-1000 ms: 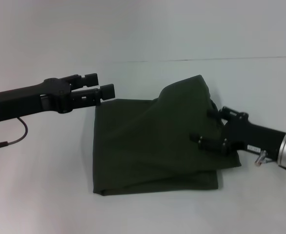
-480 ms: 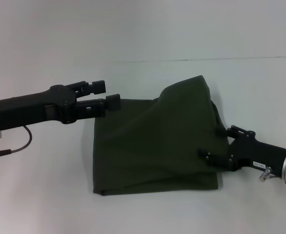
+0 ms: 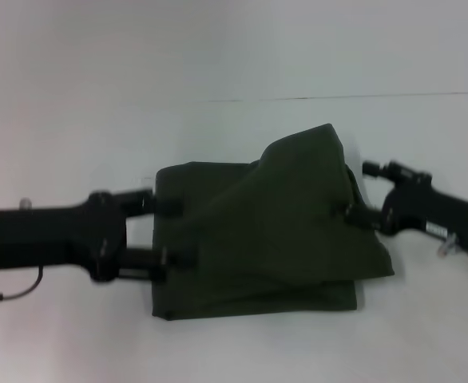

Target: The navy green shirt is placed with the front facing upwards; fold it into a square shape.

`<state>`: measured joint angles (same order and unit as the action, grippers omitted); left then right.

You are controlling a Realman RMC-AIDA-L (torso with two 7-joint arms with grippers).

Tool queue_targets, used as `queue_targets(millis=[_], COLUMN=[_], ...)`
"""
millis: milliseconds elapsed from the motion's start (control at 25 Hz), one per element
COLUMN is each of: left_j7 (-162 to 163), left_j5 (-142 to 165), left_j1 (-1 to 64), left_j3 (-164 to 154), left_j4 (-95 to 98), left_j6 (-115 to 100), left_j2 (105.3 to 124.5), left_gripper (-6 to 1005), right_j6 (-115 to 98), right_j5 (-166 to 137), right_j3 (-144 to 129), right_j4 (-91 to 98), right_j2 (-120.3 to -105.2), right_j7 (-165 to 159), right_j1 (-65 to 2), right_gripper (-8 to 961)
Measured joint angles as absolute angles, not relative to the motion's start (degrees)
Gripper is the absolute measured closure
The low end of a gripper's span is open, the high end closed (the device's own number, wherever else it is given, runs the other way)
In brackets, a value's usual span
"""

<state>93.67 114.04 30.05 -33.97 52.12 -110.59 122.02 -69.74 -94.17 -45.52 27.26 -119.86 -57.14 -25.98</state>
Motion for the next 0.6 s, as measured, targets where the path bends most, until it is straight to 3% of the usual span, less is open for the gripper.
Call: queue_targets(millis=[400,600], left_j7=[92.51,92.28], left_j5=[119.19,119.16], left_j1=[29.76,29.54], left_j3=[-34.45,-34.45], left_j4=[51.89,51.85], left_j6=[-111.38,-111.32], left_j2=[122.39,122.49], left_gripper=[80,80], right_j6=[-54.92,-48.33], right_j5=[-92.92,-92.91], right_j3=[-47.83,-51.21], right_j4=[25.96,23.19], right_j2=[-120.03,-120.05], right_j7=[-61.52,-63.17], right_j1=[-36.91,-39.07], right_gripper=[54,54])
